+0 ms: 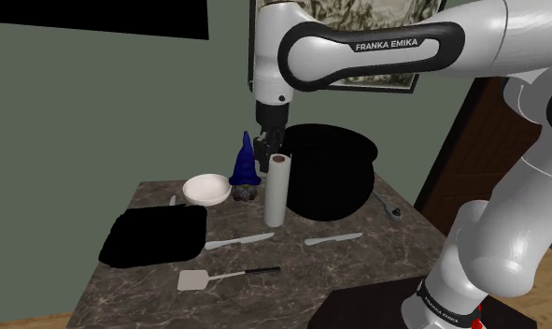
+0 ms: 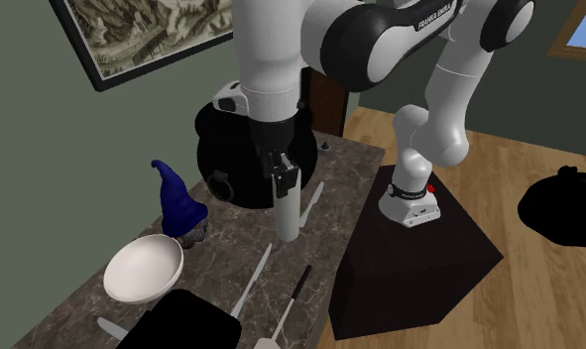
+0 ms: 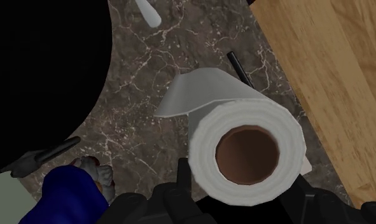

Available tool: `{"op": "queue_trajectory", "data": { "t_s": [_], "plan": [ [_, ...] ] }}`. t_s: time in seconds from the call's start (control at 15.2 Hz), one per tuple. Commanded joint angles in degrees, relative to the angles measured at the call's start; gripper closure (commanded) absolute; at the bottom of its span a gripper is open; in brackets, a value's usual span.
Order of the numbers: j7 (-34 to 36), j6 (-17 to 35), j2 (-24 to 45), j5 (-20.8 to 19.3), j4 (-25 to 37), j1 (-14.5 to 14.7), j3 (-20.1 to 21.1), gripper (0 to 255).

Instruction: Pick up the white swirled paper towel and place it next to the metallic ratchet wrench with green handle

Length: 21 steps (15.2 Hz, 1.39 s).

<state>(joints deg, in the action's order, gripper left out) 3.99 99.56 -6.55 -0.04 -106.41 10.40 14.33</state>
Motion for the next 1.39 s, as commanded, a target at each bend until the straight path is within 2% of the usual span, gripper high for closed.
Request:
{"op": "queue_trajectory", "data": {
  "t_s": [0.0,1.32],
  "plan": [
    [0.0,-1.62,0.16,-0.04,1.75,-0.01,0.0,255],
    [0.44,-18.05,4.42,-1.08,22.3,0.14,0.37,255]
  ]
}}
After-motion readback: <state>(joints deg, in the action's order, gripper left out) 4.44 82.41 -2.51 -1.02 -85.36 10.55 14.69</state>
